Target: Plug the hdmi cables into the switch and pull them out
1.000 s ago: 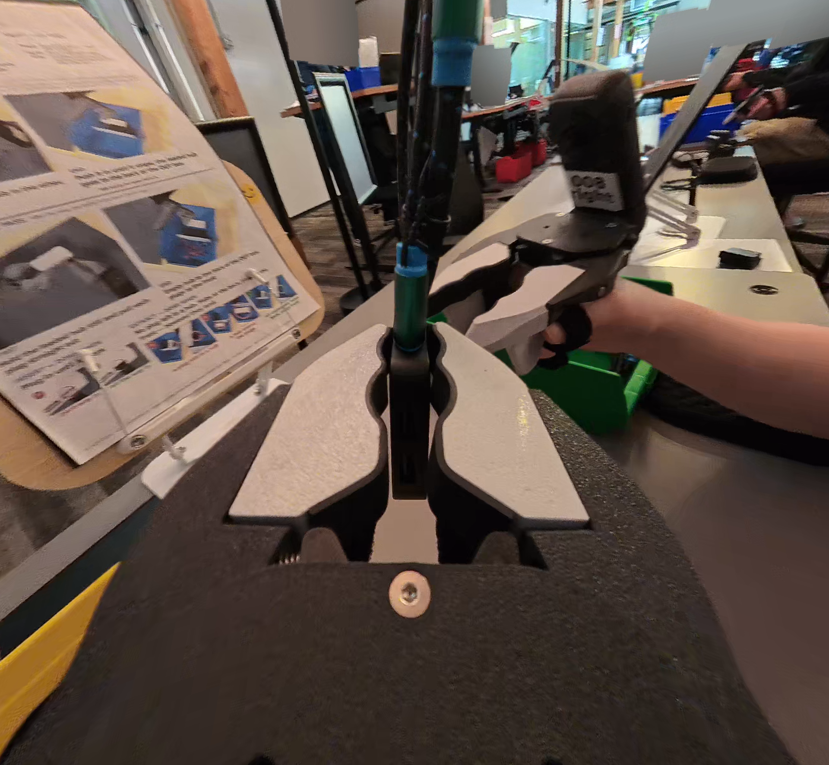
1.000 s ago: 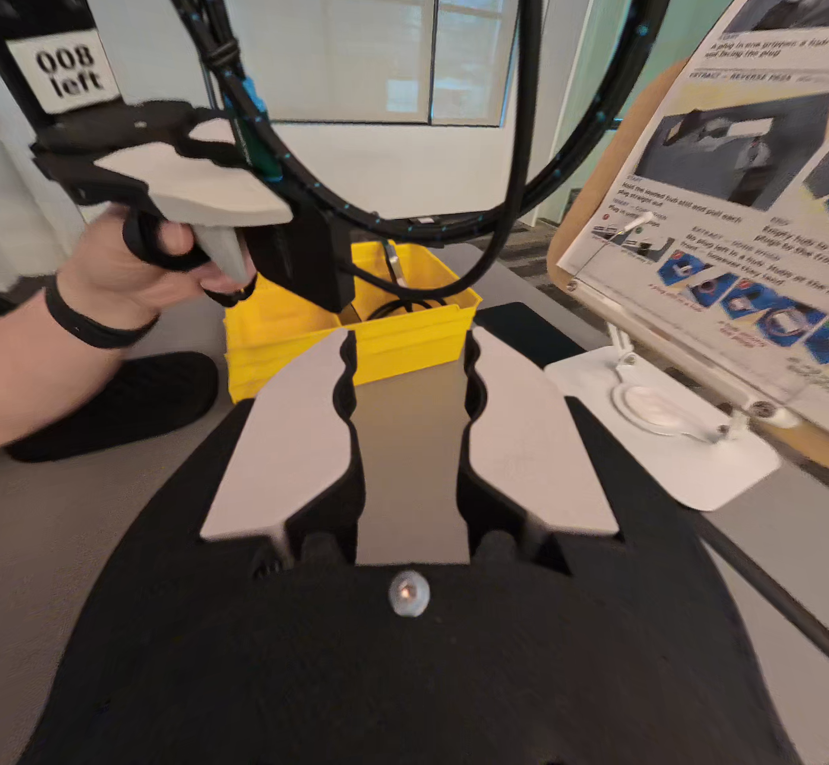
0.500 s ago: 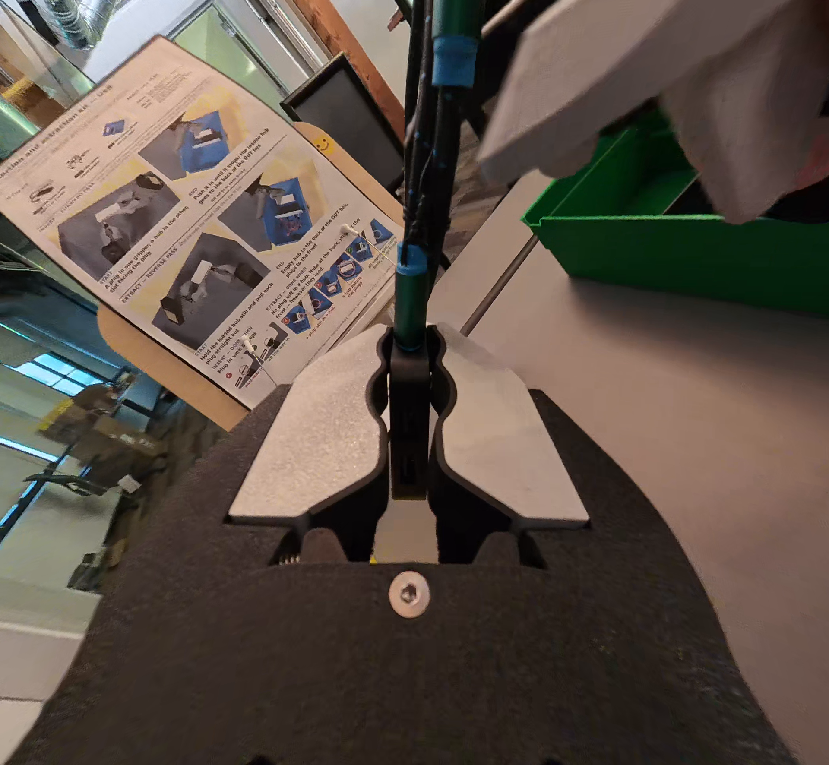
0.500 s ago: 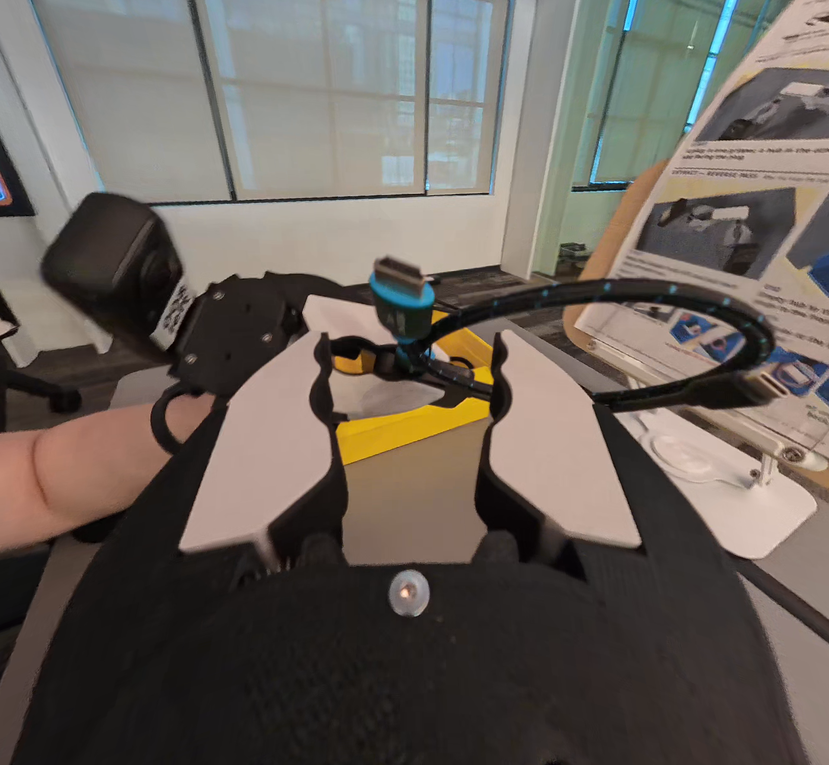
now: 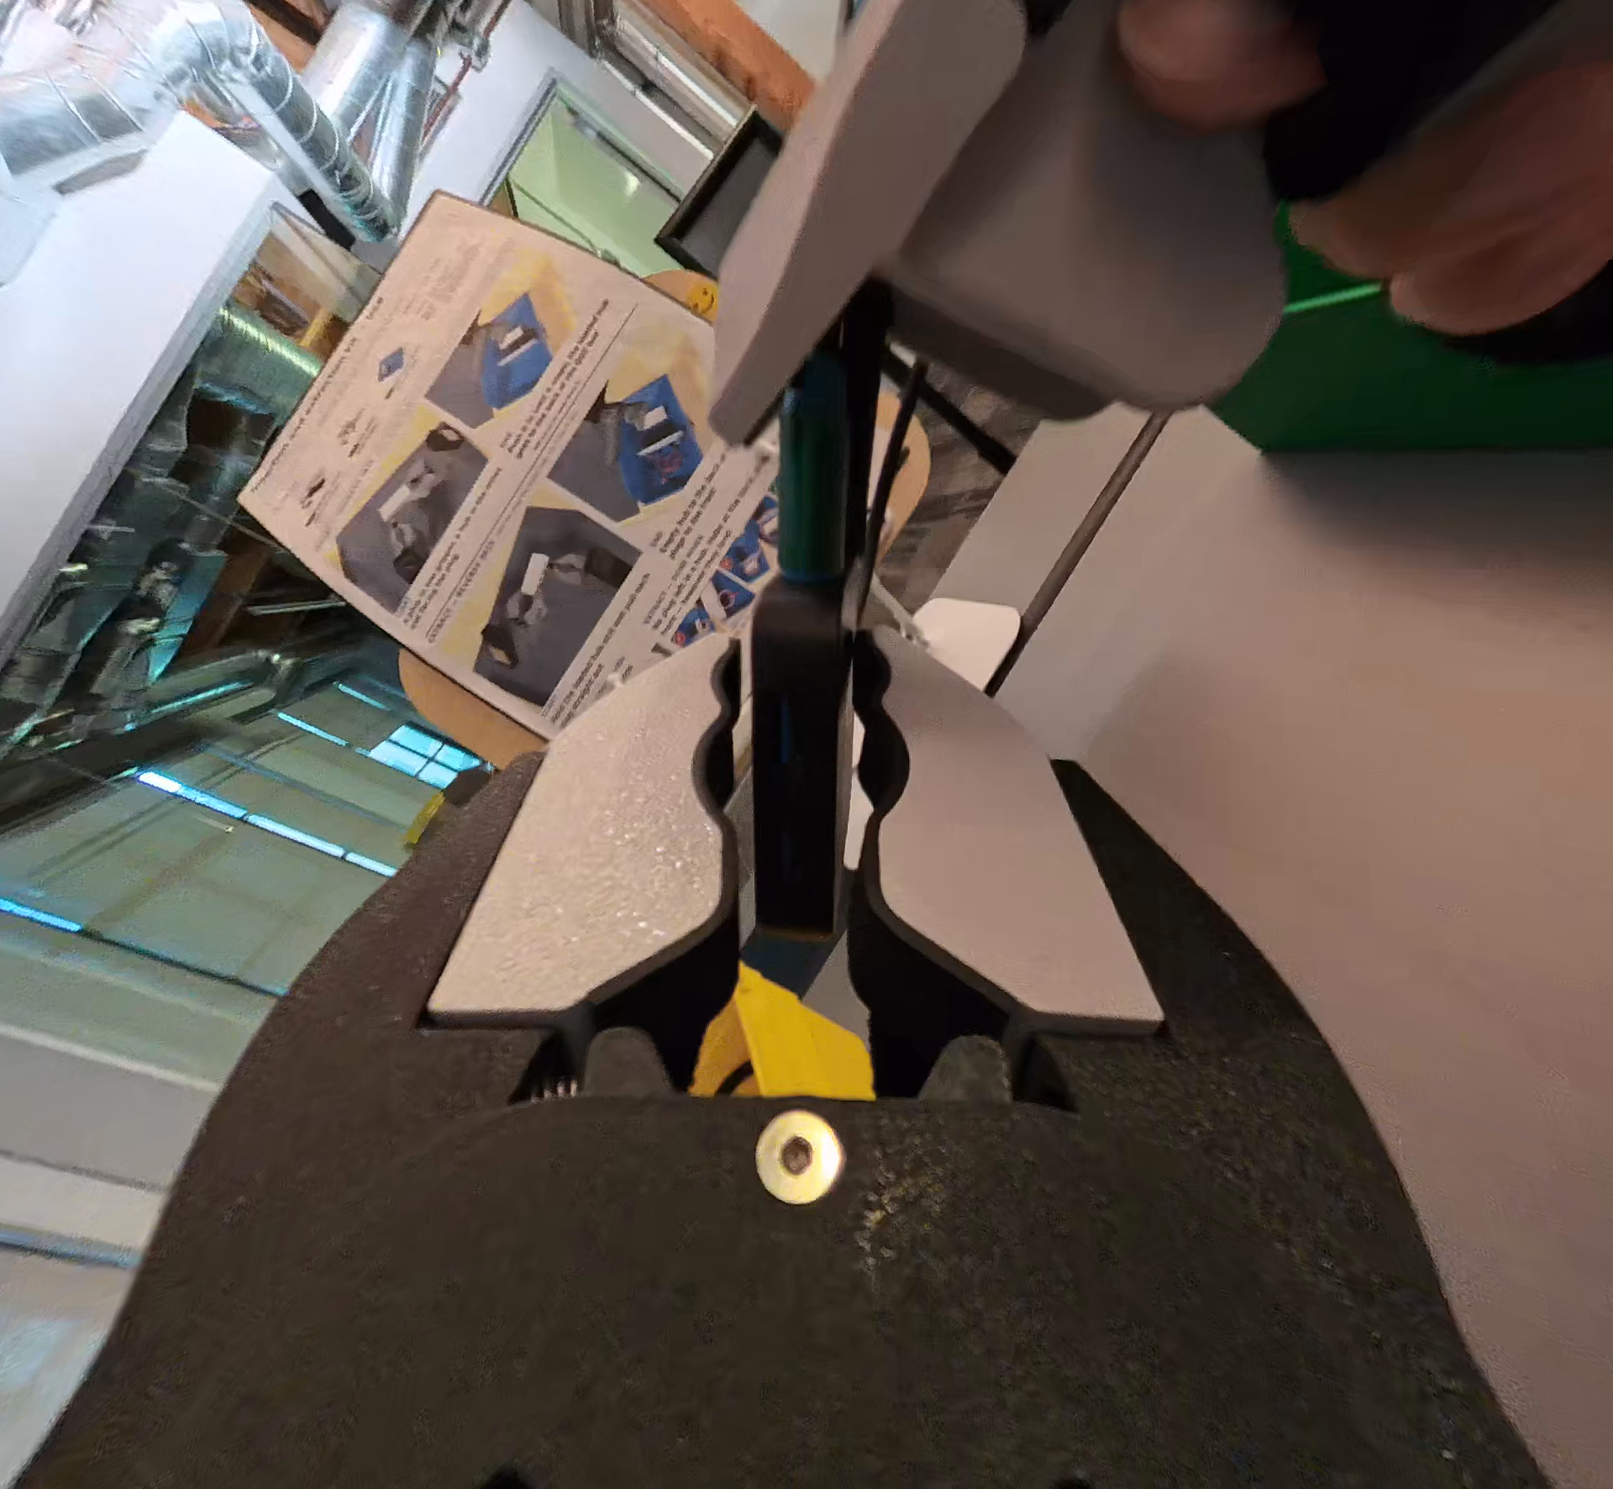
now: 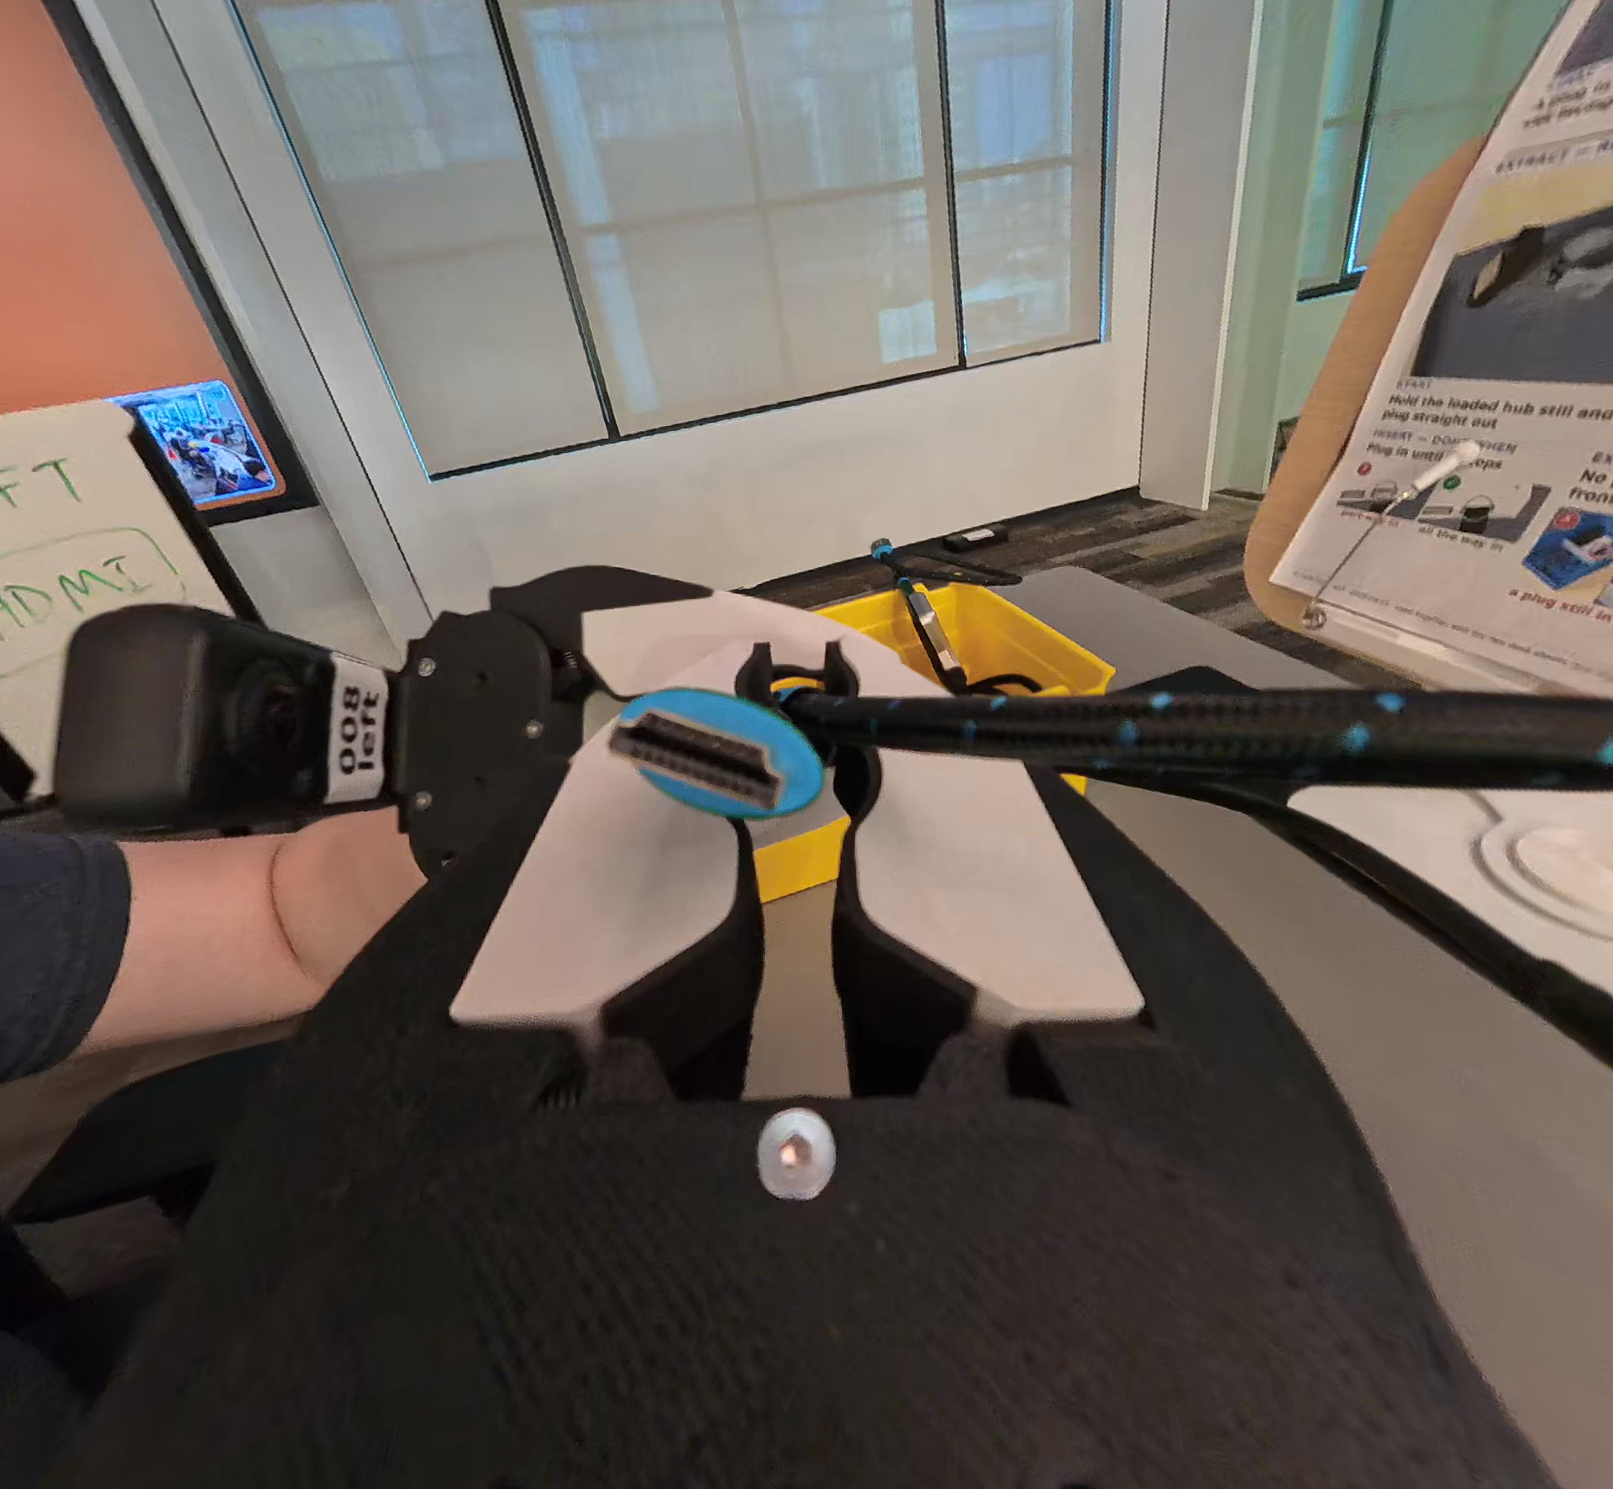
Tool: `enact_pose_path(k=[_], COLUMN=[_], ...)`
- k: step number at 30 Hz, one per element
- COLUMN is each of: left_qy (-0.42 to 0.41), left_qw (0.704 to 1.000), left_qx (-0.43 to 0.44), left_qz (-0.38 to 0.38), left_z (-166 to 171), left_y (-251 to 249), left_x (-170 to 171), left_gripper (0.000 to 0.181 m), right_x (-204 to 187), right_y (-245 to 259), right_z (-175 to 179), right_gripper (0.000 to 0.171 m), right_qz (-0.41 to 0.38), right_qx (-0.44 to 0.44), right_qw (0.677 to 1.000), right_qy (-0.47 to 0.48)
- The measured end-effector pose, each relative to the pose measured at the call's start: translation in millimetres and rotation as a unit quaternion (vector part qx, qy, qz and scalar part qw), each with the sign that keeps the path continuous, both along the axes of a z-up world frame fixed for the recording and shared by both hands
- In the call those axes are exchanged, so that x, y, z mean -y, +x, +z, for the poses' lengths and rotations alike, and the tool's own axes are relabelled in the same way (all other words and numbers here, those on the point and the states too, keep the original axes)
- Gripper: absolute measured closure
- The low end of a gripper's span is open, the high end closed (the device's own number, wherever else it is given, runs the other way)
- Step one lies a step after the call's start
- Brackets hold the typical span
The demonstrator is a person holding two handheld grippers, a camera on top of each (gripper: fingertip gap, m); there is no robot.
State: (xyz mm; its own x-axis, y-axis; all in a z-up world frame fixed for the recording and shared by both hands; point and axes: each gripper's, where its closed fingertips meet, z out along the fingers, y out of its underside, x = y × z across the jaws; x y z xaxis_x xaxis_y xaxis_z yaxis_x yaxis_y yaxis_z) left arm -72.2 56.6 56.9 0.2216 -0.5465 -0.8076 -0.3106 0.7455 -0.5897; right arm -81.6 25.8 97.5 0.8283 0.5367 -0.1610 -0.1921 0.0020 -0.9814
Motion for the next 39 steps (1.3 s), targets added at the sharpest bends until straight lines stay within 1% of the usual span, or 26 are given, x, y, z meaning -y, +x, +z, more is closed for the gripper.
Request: enact_pose_path(k=[3,4,6,10,12,13,15,17,18,20,22,24,25,26,27,29,32,35,37,39], left_qy=[-0.015,-0.014,0.004,0.043,0.086,0.102,0.106,0.103,0.107,0.115,0.116,0.13,0.144,0.161,0.175,0.182,0.192,0.202,0.201,0.213], left_qw=[1.0,1.0,1.0,0.999,0.995,0.993,0.992,0.992,0.991,0.99,0.991,0.989,0.987,0.984,0.982,0.98,0.977,0.973,0.972,0.969], left_qx=[-0.006,-0.005,-0.013,-0.002,0.001,0.004,0.005,0.007,0.007,0.002,-0.008,-0.019,-0.023,-0.027,-0.031,-0.044,-0.064,-0.089,-0.1,-0.104], left_qz=[0.013,0.007,-0.004,0.01,0.041,0.056,0.072,0.076,0.077,0.076,0.072,0.068,0.069,0.069,0.069,0.067,0.067,0.07,0.067,0.069], left_z=[-3,-3,-4,4,12,16,18,19,19,17,12,6,4,2,0,-7,-17,-29,-35,-38], left_y=[0,0,0,-5,-11,-15,-20,-22,-23,-22,-19,-15,-14,-12,-10,-6,-2,1,4,5], left_x=[-7,-6,-2,-8,-19,-25,-34,-40,-42,-42,-39,-34,-31,-29,-26,-24,-24,-27,-27,-27], left_gripper=[0.15,0.152,0.165,0.167,0.167,0.167,0.167,0.166,0.167,0.167,0.167,0.166,0.166,0.166,0.166,0.166,0.167,0.166,0.166,0.164], right_x=[5,5,6,7,12,19,41,61,69,76,72,65,60,55,49,37,22,16,15,17], right_y=[-10,-12,-17,-20,-19,-18,-13,-10,-12,-17,-15,-12,-13,-13,-13,-11,-7,-4,0,2], right_z=[3,2,2,0,-8,-17,-31,-31,-24,-2,22,35,32,23,10,-13,-35,-52,-54,-50], right_gripper=[0.16,0.16,0.159,0.156,0.133,0.129,0.136,0.145,0.149,0.149,0.143,0.139,0.136,0.131,0.125,0.12,0.121,0.121,0.122,0.125], right_qz=[0.02,0.021,0.022,0.027,0.035,0.045,0.064,0.06,0.06,0.047,-0.004,-0.051,-0.059,-0.06,-0.053,-0.047,-0.046,-0.031,-0.033,-0.04], right_qx=[0.026,0.035,0.053,0.094,0.14,0.177,0.252,0.298,0.306,0.298,0.286,0.293,0.305,0.32,0.331,0.338,0.327,0.321,0.324,0.33], right_qw=[0.999,0.999,0.998,0.995,0.989,0.981,0.956,0.94,0.94,0.949,0.958,0.954,0.95,0.945,0.942,0.938,0.938,0.936,0.934,0.933], right_qy=[0.015,0.016,0.029,0.026,-0.029,-0.069,-0.134,-0.152,-0.141,-0.089,-0.023,0.032,0.037,0.022,-0.006,-0.059,-0.105,-0.14,-0.147,-0.14])
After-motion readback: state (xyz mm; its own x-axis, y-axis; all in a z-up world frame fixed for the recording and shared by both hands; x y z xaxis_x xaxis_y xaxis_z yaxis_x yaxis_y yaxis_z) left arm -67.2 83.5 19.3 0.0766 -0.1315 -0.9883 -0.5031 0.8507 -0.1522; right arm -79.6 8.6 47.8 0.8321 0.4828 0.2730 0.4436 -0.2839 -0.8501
